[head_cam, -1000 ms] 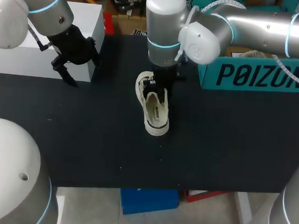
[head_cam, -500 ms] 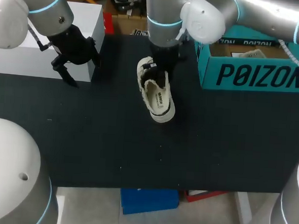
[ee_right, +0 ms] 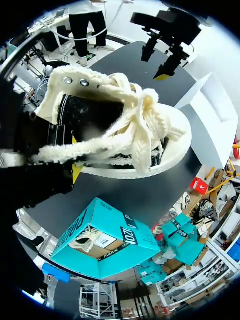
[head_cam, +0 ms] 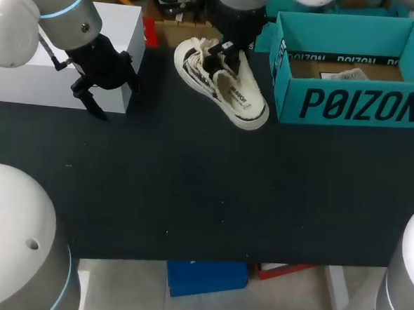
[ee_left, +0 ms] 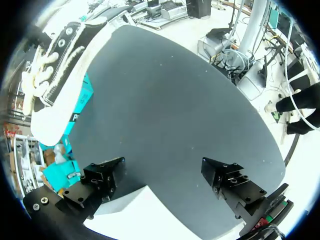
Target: Take the shoe out of the shoebox, open the shoe tongue, remove and reinsert the insole, then place the shoe into the shoebox
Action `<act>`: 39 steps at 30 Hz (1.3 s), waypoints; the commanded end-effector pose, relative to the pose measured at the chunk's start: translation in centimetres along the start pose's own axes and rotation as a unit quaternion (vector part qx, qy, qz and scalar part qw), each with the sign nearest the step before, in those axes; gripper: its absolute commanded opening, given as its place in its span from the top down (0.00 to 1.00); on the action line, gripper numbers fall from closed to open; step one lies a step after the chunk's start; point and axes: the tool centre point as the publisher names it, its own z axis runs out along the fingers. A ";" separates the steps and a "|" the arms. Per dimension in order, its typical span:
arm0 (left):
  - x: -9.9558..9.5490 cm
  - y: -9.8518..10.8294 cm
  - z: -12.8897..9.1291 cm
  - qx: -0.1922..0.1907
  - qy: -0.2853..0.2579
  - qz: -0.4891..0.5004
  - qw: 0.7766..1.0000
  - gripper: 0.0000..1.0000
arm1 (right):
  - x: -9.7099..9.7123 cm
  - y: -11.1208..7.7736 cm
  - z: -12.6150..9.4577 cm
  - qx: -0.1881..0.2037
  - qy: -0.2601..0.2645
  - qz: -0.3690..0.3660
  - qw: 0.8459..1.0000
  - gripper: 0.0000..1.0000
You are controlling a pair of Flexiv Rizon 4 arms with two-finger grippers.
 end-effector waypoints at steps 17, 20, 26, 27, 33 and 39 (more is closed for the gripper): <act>0.1 0.0 0.0 -0.001 0.000 0.001 1.000 0.00 | -13.4 1.8 -7.5 0.018 0.001 -0.470 0.882 1.00; 0.1 0.0 0.0 -0.001 0.000 0.001 1.000 0.00 | -15.6 2.5 -6.9 0.025 0.005 -0.482 0.876 1.00; 0.1 0.0 0.0 -0.001 0.000 0.001 1.000 0.00 | -20.2 2.8 -4.5 0.046 0.011 -0.483 0.874 1.00; 0.1 0.0 0.0 -0.001 0.000 0.001 1.000 0.00 | -21.0 2.6 -4.1 0.050 0.013 -0.484 0.874 1.00; 0.1 0.0 0.0 -0.001 0.000 0.001 1.000 0.00 | -25.8 1.4 -2.7 0.048 0.020 -0.458 0.887 1.00; 0.1 0.0 0.0 -0.001 0.000 0.001 1.000 0.00 | -29.9 0.6 -1.7 0.037 0.013 -0.430 0.902 1.00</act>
